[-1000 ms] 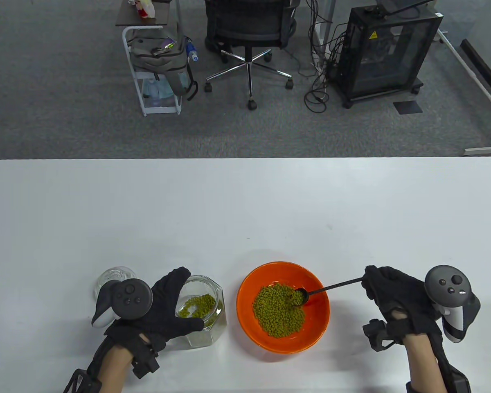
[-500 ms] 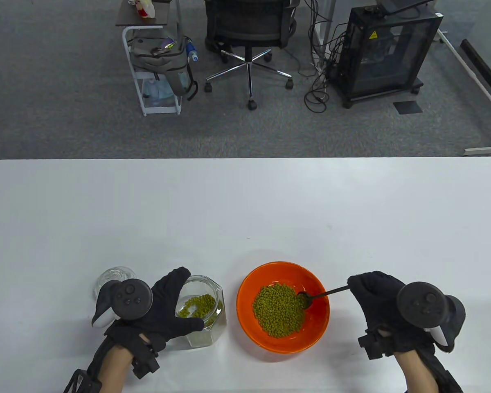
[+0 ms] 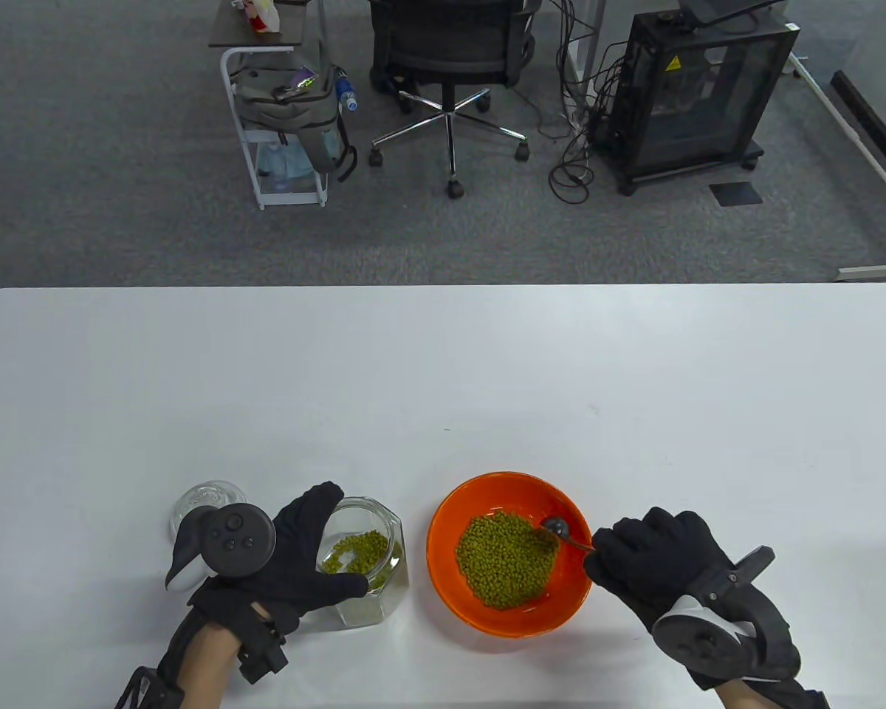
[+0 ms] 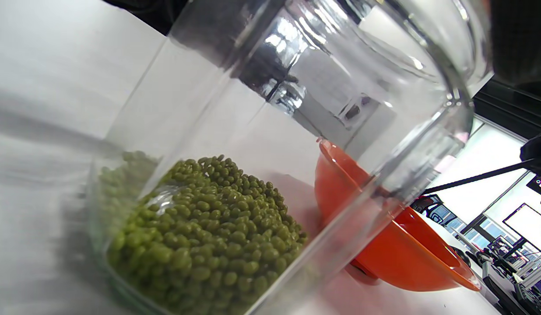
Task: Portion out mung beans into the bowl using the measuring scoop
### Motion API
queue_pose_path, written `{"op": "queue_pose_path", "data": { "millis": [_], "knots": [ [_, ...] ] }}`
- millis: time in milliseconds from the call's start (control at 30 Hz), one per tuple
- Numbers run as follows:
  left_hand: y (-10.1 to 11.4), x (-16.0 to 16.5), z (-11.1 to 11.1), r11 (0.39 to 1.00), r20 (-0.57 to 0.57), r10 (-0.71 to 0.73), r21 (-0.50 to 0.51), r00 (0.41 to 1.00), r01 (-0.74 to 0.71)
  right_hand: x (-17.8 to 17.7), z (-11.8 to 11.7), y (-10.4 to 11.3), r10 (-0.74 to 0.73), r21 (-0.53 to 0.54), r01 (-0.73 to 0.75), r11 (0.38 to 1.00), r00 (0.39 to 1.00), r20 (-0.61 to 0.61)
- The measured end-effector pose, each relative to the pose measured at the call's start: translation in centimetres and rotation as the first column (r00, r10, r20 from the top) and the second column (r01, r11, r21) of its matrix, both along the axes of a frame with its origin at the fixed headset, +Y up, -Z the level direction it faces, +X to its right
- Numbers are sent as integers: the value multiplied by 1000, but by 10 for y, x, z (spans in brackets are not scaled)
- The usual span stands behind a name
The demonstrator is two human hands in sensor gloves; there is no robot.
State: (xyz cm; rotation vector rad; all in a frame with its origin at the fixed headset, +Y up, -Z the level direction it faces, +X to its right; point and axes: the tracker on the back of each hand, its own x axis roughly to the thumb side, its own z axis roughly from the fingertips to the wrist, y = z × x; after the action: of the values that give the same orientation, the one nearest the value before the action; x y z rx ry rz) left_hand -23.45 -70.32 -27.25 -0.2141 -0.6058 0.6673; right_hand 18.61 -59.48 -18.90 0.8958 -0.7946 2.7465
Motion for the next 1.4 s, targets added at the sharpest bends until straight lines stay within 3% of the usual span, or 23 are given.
{"op": "queue_pose_path", "data": {
  "millis": [100,233,700,867,1000,1167,1300,1400],
  "knots": [
    [0,0,0,1000,1,-3,1,1000,3,-5,4,7,-4,63,5,998,1000,-22],
    [0,0,0,1000,2,-5,2,1000,5,-2,-3,14,-118,64,123,990,990,-72],
    [0,0,0,1000,6,-9,5,1000,9,7,-63,10,-345,-112,336,935,936,-71],
    [0,1,0,1000,7,1,0,1000,-1,18,-80,9,-484,-165,468,868,873,-66],
    [0,1,0,1000,8,0,1,1000,0,34,-95,-7,-640,-202,625,754,769,-9],
    [0,0,0,1000,7,0,1,1000,0,56,-105,-30,-700,-135,716,685,698,149],
    [0,0,0,1000,6,-5,3,1000,5,74,-105,-46,-777,-70,811,581,578,250],
    [0,0,0,1000,6,-2,2,1000,2,84,-107,-56,-766,-12,811,585,558,319]
  ]
}}
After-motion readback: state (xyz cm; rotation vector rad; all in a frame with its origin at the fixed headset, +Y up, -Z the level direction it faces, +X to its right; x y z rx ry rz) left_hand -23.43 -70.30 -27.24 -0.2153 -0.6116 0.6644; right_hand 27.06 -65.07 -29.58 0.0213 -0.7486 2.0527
